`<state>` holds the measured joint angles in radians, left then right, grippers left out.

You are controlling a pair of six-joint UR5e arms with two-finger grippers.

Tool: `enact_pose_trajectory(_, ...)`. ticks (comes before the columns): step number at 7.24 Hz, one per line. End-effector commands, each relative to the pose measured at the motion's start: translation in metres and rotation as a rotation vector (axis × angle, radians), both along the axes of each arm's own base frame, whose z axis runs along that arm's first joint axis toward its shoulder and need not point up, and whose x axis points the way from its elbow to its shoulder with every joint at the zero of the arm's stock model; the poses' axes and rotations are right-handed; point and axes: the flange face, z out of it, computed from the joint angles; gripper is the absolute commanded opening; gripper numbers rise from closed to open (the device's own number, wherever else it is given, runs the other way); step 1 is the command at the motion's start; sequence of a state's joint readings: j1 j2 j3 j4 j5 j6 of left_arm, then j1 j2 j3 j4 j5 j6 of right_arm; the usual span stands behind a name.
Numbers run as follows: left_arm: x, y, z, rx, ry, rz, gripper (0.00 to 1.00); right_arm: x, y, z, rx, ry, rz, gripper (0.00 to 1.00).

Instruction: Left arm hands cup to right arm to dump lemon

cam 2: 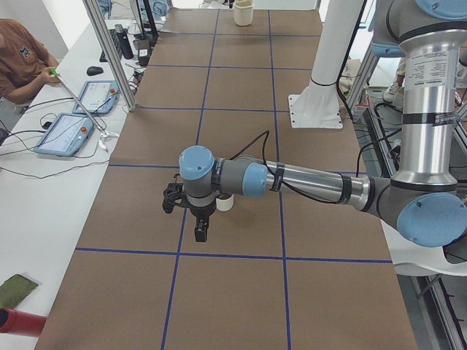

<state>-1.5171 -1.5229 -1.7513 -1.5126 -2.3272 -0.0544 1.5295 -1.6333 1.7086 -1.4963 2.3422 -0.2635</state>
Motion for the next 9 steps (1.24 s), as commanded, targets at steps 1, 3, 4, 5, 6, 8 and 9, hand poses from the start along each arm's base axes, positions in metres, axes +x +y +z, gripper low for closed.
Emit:
enact_pose_trajectory(1, -0.0041, 0.024, 0.0097, 0.033, 0.008, 0.029, 1.0, -0.0001, 0.0047, -0.0052, 0.008, 0.016, 0.004, 1.0)
enact_pose_trajectory(3, -0.0032, 0.0272, 0.0163, 0.027, 0.012, 0.031, 1.0, -0.0009, 0.0084, -0.0018, -0.004, 0.002, 0.004, 1.0)
enact_pose_trajectory(4, -0.0033, 0.0279, 0.0177, 0.025, 0.012, 0.032, 1.0, -0.0011, 0.0077, -0.0026, -0.004, 0.0, 0.004, 1.0)
enact_pose_trajectory(5, -0.0032, 0.0284, 0.0166, 0.028, 0.014, 0.032, 1.0, -0.0017, 0.0078, -0.0034, -0.003, -0.009, 0.003, 1.0)
enact_pose_trajectory(6, -0.004, 0.0291, 0.0153, 0.029, 0.012, 0.03, 1.0, -0.0018, 0.0077, -0.0037, -0.001, -0.01, 0.003, 1.0)
enact_pose_trajectory(8, -0.004, 0.0283, 0.0144, 0.033, 0.013, 0.03, 1.0, -0.0017, 0.0092, -0.0032, 0.009, -0.009, -0.001, 1.0)
enact_pose_trajectory(9, -0.0033, 0.0288, 0.0142, 0.035, 0.013, 0.033, 1.0, -0.0022, 0.0134, -0.0005, 0.0, -0.019, -0.002, 1.0)
